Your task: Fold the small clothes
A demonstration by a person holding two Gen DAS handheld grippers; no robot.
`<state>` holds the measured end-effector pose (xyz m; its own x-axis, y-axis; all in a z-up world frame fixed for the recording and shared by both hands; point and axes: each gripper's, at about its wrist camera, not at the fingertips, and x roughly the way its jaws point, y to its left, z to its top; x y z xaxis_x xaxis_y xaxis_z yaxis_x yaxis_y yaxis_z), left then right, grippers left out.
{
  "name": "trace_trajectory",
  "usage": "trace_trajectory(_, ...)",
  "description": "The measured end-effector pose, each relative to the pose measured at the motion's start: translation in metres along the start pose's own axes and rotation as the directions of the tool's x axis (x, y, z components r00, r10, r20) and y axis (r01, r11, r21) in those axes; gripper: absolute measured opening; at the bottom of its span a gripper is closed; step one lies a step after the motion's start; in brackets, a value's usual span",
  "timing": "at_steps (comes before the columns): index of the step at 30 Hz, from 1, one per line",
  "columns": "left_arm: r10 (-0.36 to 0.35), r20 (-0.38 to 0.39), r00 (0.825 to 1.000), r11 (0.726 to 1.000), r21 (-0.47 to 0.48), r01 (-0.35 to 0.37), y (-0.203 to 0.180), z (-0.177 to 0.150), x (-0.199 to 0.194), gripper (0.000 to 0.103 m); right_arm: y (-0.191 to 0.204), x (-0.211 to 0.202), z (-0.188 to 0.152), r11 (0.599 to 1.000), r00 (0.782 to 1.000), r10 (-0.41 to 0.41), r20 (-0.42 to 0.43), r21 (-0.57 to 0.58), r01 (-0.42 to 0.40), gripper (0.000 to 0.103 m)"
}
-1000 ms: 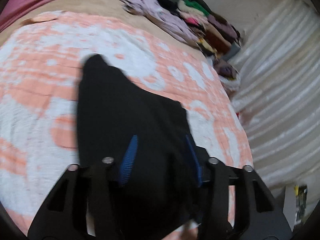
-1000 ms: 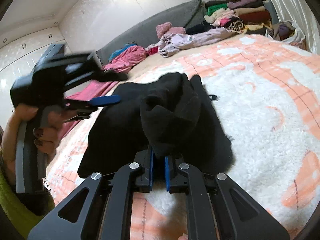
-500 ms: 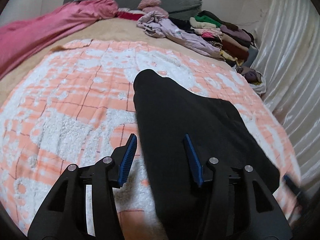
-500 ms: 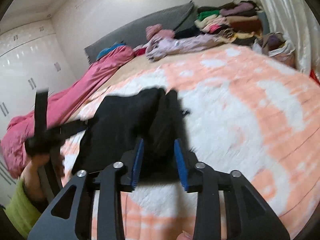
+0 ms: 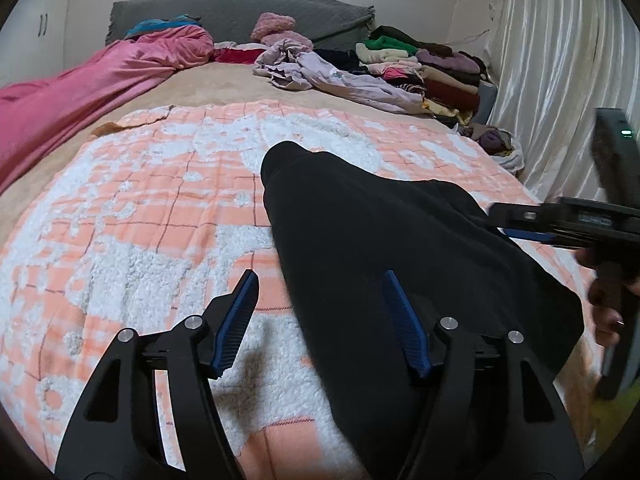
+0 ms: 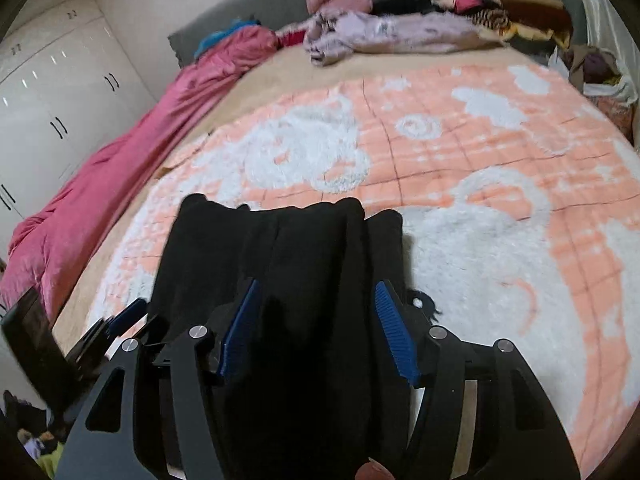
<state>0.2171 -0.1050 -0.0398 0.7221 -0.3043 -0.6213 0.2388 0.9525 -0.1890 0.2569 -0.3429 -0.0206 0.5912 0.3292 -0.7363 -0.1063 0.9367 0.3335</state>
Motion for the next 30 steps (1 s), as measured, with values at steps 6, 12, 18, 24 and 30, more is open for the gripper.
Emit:
trace_trajectory(6,-0.015,-0.001,1.0,1.0,-0.002,0.015,0.002,-0.001,-0.001,0.06,-0.005,0.028,0.006,1.0,0.998,-0.014,-0.065,0.024,0.015,0.043)
trace_trajectory(12,-0.016,0.0,1.0,1.0,-0.004,0.016,0.002,-0.002,-0.002,0.064,0.008,0.03,0.005,0.998,0.997,-0.044,-0.064,-0.045,0.041,0.029)
trace_trajectory(18,-0.018,-0.001,1.0,1.0,-0.007,0.018,0.002,-0.002,-0.003,0.068,0.023,0.019,0.002,0.989,0.996,-0.086,0.001,-0.124,0.085,0.015)
trace_trajectory(24,-0.067,-0.002,0.998,0.997,-0.037,0.067,0.003,0.0,-0.012,0.073,0.024,-0.012,0.007,0.984,0.992,-0.092,0.087,-0.143,0.104,0.014)
trace_trajectory(30,-0.089,-0.009,0.996,0.996,-0.009,0.089,-0.009,-0.003,-0.012,0.076,-0.004,0.005,0.007,0.973,0.983,-0.178,0.04,-0.142,0.182,0.014)
